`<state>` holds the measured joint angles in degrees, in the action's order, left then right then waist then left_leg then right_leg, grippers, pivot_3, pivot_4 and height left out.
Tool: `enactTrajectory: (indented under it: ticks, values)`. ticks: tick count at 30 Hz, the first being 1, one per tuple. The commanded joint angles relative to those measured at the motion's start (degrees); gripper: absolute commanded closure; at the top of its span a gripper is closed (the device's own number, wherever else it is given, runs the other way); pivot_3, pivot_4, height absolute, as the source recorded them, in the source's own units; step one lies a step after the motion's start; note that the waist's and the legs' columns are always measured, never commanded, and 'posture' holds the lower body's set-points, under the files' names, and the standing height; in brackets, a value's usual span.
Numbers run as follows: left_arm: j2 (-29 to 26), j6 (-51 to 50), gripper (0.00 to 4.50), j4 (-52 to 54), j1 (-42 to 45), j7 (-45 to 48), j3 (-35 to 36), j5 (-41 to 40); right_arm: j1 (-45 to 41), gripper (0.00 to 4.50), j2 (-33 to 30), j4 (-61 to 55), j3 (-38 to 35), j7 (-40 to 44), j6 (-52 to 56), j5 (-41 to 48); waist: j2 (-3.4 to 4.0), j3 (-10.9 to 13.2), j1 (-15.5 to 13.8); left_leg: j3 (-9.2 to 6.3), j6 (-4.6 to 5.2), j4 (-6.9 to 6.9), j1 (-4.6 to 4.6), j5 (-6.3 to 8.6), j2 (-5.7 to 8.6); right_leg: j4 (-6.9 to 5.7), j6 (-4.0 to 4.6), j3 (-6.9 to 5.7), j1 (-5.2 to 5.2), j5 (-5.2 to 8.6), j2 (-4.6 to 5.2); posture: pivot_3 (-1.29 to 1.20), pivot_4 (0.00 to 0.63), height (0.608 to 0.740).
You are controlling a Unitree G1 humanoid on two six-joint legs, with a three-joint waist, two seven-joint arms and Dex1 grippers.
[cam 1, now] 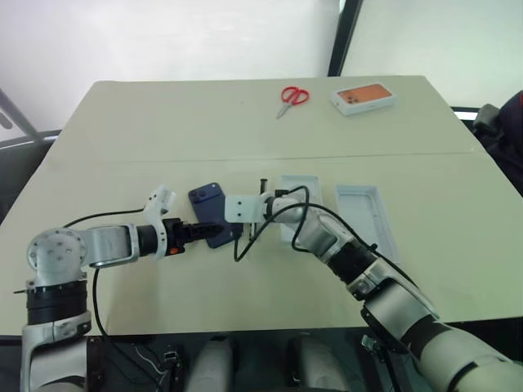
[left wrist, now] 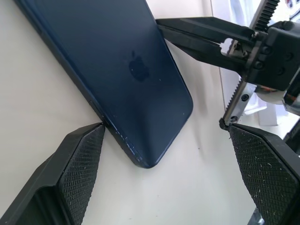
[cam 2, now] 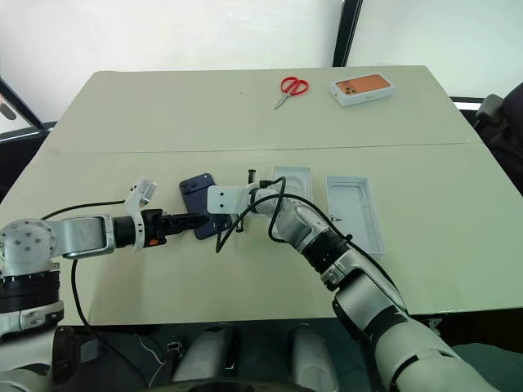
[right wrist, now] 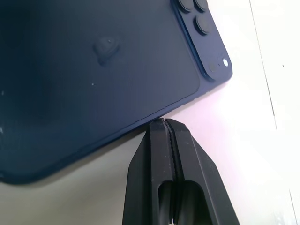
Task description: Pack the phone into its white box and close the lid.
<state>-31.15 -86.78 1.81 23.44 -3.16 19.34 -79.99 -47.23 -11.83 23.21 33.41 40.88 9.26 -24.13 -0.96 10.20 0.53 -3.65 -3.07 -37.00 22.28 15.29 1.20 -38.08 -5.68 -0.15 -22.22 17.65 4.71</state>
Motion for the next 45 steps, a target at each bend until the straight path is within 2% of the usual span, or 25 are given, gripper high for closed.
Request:
enactTrajectory:
  ticks: [1, 10, 20, 34, 45]
  values:
    - [1.8, -1.8, 0.08, -1.5, -1.5, -3.0, -0.8, -1.3, 1.5, 4.50, -1.7, -4.4, -0.6, 2.0, 0.2, 0.1, 0.00, 0.0, -0.1, -0.01, 0.00, 0.00, 0.00, 0.00, 0.01, 0.01, 0.00, 0.00, -0.01, 0.00, 0.01, 0.00, 0.150, 0.740]
    - [1.7, 2.7, 0.08, -0.4, -5.9, -13.6, 3.9, -6.7, 5.2, 4.50, -6.8, -11.2, -0.9, 4.8, 2.2, -1.0, 0.00, 0.0, 0.4, -0.02, 0.01, 0.02, 0.03, 0.00, -0.05, 0.00, 0.00, 0.00, 0.03, 0.00, -0.03, 0.00, 0.150, 0.740]
    - [0.6, 11.3, 0.08, -0.5, -7.5, -24.3, 0.3, -15.4, 5.8, 4.50, -5.0, -10.6, 0.7, 5.8, 0.3, -0.1, 0.03, 0.0, 0.5, -0.02, 0.01, 0.03, 0.00, 0.00, -0.09, -0.02, 0.01, 0.01, 0.03, -0.01, -0.05, 0.00, 0.150, 0.740]
    - [-2.1, 20.4, 0.08, 0.1, -7.7, -29.0, -6.8, -26.1, 7.4, 4.50, -1.2, -11.5, 2.0, 7.3, -1.6, 0.7, 0.06, 0.0, 0.5, -0.02, -0.01, 0.03, 0.00, -0.01, -0.08, -0.01, 0.02, 0.01, 0.03, -0.01, -0.08, 0.00, 0.150, 0.740]
    - [-2.6, 25.8, 0.08, 1.6, -8.1, -28.7, -8.7, -31.5, 7.3, 4.50, 0.1, -10.0, 1.1, 7.1, -2.1, 1.1, 0.07, 0.0, 0.5, -0.02, 0.00, 0.04, 0.00, -0.01, -0.08, -0.01, 0.04, 0.01, 0.02, -0.02, -0.10, 0.00, 0.150, 0.740]
